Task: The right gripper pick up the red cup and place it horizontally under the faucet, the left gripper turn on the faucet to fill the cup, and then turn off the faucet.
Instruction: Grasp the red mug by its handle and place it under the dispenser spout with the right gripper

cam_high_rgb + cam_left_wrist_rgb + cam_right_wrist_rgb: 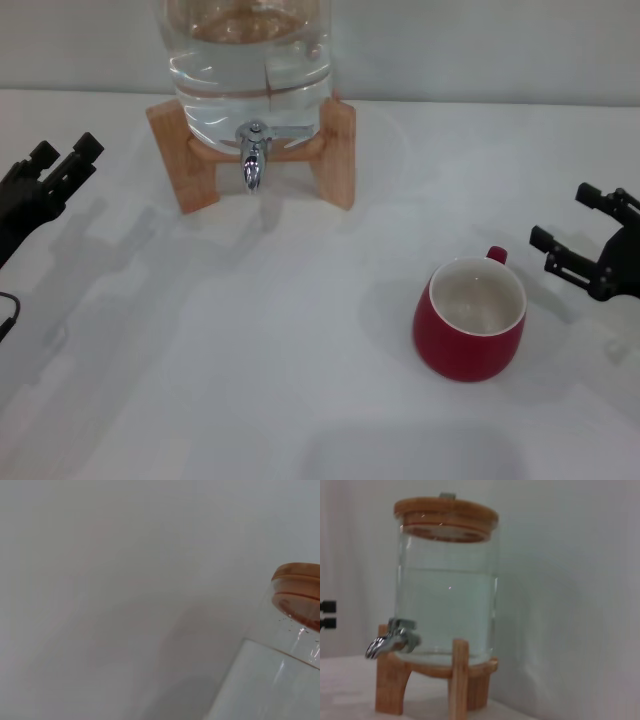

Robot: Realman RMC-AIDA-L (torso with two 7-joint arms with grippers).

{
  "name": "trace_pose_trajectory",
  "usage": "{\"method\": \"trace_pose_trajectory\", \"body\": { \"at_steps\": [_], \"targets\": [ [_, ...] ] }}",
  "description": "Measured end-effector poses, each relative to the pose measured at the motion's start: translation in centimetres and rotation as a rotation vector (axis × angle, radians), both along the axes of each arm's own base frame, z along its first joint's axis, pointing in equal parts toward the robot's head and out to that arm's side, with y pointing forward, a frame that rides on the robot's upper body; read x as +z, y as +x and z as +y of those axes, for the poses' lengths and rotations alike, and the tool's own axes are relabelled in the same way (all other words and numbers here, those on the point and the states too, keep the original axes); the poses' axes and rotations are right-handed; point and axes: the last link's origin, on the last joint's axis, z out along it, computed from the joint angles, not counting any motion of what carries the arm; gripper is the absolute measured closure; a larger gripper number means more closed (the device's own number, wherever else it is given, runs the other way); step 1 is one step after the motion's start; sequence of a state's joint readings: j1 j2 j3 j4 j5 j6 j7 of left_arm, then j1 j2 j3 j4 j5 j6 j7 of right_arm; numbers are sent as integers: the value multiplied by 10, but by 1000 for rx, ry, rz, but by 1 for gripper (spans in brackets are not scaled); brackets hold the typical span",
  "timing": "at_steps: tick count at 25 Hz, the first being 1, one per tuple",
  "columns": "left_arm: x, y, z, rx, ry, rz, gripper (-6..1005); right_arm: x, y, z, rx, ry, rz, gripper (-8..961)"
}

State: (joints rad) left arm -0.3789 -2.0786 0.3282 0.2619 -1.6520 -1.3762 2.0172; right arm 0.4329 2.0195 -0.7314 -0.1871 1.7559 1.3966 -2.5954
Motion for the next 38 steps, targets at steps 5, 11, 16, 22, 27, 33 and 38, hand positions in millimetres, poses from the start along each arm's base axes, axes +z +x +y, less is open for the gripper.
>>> {"method": "trace_pose_trajectory", "body": {
  "at_steps": [5,11,16,22,27,33,38],
  "targets": [
    [0,0,0,1,-1,-1,127,-7,1,-1,2,-19,-34,176],
    [-1,0,0,2,-2,-3,128,-8,2,-1,-6,-22,-40,178],
    [-1,0,0,2,-2,-3,128,-11,5,-1,-21,-34,-62,179],
    [-1,0,-1,2,-3,-3,128,-13,8,0,-32,-40,-87,180],
    [-1,-1,-2,5,-3,-3,128,-15,8,0,-38,-45,-86,181],
    [-1,-1,-2,4,-5,-2,129,-20,10,-3,-59,-58,-80,183],
    [-2,-1,-1,2,-6,-2,129,-22,10,-3,-65,-64,-79,184]
  ]
}}
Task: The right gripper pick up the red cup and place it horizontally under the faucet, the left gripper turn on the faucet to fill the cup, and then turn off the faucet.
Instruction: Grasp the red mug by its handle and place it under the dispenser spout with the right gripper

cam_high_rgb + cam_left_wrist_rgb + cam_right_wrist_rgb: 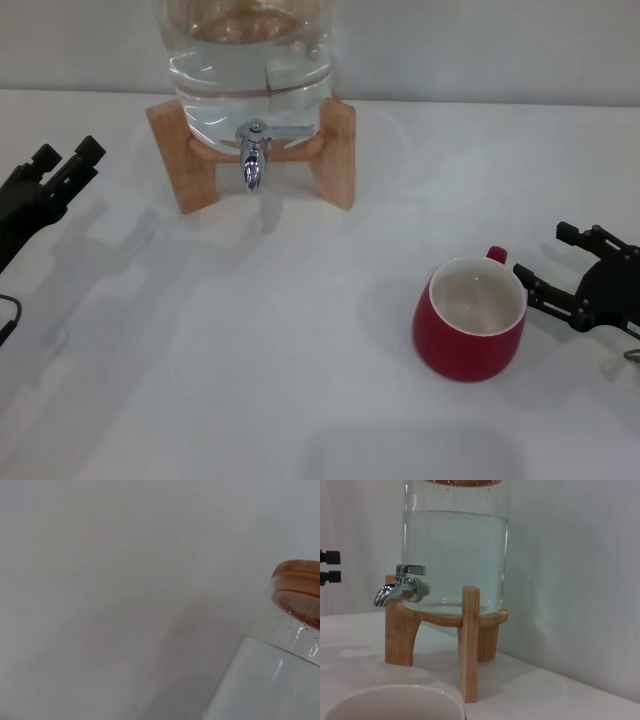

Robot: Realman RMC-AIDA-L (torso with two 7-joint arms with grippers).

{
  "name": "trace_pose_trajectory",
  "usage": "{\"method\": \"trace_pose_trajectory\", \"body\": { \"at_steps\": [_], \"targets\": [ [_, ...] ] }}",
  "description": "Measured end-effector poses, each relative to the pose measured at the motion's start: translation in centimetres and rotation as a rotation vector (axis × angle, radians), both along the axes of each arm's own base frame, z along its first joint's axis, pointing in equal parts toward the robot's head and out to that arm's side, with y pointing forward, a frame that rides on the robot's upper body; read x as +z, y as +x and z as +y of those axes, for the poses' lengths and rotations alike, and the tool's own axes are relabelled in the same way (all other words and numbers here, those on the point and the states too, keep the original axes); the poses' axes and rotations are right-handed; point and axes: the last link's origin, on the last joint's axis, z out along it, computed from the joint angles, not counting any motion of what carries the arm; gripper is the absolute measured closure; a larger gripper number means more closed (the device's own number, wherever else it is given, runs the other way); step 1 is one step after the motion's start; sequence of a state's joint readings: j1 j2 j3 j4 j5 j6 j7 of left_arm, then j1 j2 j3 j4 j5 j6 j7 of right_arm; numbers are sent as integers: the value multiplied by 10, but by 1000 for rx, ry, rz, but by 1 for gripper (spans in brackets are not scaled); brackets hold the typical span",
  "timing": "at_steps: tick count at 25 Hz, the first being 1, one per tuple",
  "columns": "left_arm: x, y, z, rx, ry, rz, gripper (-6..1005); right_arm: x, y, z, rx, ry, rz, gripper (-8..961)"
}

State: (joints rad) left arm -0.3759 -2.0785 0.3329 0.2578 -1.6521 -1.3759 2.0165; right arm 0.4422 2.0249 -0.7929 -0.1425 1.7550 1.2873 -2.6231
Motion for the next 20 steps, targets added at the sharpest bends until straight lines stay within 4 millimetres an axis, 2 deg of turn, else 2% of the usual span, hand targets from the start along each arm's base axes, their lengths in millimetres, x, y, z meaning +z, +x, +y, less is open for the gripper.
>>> {"method": "trace_pose_trajectory", "body": {
  "at_steps": [20],
  "targets": [
    [0,0,-1,0,2,-6,130,-12,-9,9,19,-31,-35,188]
  ]
}}
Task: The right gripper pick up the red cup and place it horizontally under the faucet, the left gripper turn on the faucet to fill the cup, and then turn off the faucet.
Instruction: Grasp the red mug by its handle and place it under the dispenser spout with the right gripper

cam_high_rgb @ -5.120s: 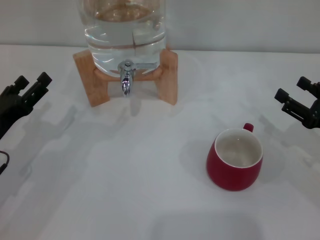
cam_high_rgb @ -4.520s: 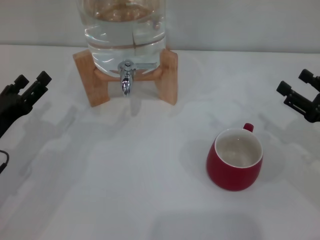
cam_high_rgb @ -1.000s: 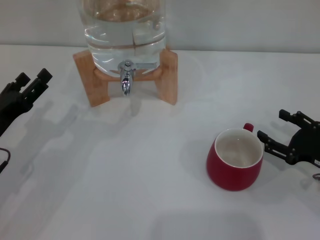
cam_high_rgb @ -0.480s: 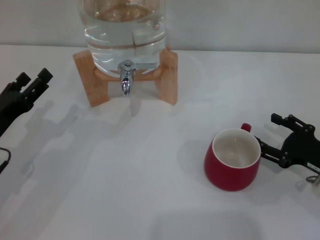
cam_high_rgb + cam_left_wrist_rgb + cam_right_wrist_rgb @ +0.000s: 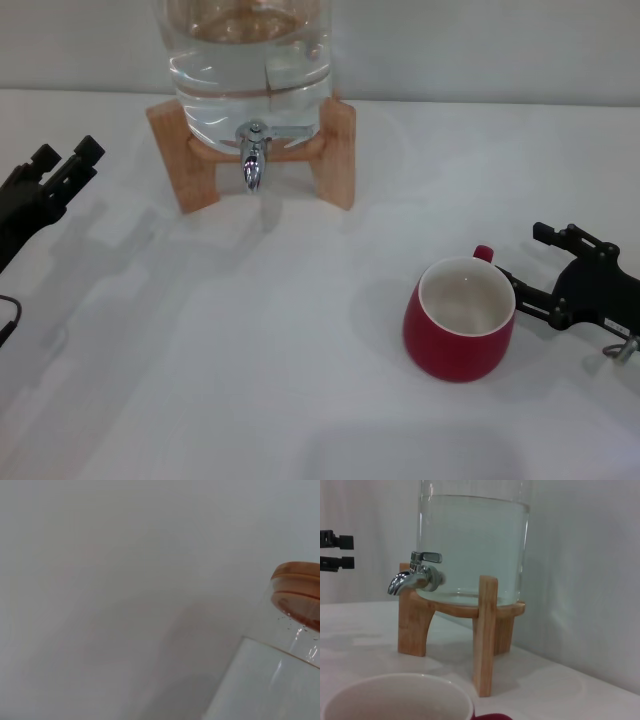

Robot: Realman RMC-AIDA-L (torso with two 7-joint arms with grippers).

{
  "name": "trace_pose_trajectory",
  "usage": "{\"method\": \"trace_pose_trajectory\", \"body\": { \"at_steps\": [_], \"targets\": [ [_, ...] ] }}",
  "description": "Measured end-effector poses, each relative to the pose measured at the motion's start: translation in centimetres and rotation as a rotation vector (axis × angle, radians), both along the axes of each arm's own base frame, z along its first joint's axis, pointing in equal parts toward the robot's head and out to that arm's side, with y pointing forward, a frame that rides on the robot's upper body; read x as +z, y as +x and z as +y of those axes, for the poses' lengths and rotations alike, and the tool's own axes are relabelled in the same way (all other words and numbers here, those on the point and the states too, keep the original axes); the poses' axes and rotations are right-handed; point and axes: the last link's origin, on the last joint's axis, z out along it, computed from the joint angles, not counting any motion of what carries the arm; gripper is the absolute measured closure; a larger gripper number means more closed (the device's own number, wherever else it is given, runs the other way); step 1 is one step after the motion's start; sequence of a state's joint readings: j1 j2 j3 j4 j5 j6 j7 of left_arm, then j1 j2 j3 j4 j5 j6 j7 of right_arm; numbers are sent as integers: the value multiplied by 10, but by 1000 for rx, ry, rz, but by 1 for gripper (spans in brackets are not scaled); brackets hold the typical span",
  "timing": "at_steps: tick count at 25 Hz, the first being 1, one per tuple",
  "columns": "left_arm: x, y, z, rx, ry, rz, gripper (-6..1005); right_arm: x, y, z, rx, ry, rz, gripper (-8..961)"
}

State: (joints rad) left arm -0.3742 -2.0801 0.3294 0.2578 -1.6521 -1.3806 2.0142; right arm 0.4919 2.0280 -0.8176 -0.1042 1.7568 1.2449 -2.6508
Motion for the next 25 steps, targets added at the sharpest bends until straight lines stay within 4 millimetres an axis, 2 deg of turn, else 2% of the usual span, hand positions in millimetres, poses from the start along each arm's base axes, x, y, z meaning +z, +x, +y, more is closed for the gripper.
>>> {"method": "trace_pose_trajectory", "body": {
  "at_steps": [25],
  "targets": [
    [-1,-1,-1,6,-1,-2,131,3,1,11,-14,15,-40,193]
  ]
}}
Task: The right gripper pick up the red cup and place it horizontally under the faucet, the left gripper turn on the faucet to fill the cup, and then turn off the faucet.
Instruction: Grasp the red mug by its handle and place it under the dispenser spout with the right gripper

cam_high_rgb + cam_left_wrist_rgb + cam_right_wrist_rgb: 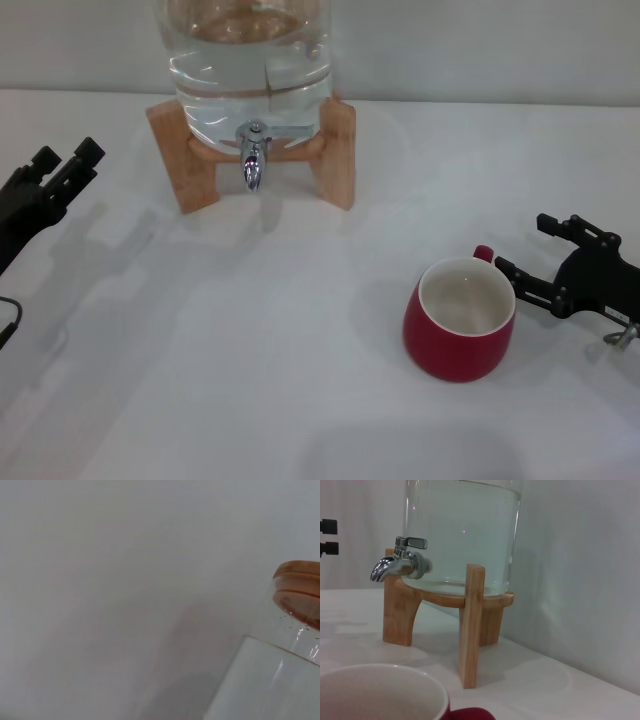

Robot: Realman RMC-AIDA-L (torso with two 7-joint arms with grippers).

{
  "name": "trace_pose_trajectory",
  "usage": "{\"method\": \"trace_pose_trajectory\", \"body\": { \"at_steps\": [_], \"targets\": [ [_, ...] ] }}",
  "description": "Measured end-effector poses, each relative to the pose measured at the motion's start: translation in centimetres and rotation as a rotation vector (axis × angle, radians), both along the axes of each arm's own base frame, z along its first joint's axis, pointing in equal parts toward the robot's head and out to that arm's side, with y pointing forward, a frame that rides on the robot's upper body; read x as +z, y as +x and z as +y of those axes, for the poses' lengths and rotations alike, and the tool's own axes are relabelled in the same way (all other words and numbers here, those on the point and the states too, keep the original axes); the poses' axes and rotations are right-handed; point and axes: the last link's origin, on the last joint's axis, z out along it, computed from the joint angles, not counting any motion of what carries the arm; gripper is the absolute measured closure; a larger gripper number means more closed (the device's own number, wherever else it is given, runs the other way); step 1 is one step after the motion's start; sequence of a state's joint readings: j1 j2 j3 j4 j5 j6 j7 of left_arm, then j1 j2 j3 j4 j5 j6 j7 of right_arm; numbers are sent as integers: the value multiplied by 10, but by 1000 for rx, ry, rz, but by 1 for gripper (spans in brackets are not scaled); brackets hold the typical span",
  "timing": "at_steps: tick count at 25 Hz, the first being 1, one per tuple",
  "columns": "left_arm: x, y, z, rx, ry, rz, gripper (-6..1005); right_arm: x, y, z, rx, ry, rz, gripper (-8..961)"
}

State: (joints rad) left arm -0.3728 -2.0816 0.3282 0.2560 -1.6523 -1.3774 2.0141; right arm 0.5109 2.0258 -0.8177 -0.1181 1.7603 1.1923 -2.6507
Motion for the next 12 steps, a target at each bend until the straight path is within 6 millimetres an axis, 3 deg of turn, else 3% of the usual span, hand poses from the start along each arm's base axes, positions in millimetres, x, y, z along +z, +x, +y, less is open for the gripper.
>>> {"method": "trace_pose_trajectory", "body": {
  "at_steps": [12],
  "targets": [
    [0,1,1,-2,3,-1,131,-3,-1,-2,2,-9,7,196]
  ]
}}
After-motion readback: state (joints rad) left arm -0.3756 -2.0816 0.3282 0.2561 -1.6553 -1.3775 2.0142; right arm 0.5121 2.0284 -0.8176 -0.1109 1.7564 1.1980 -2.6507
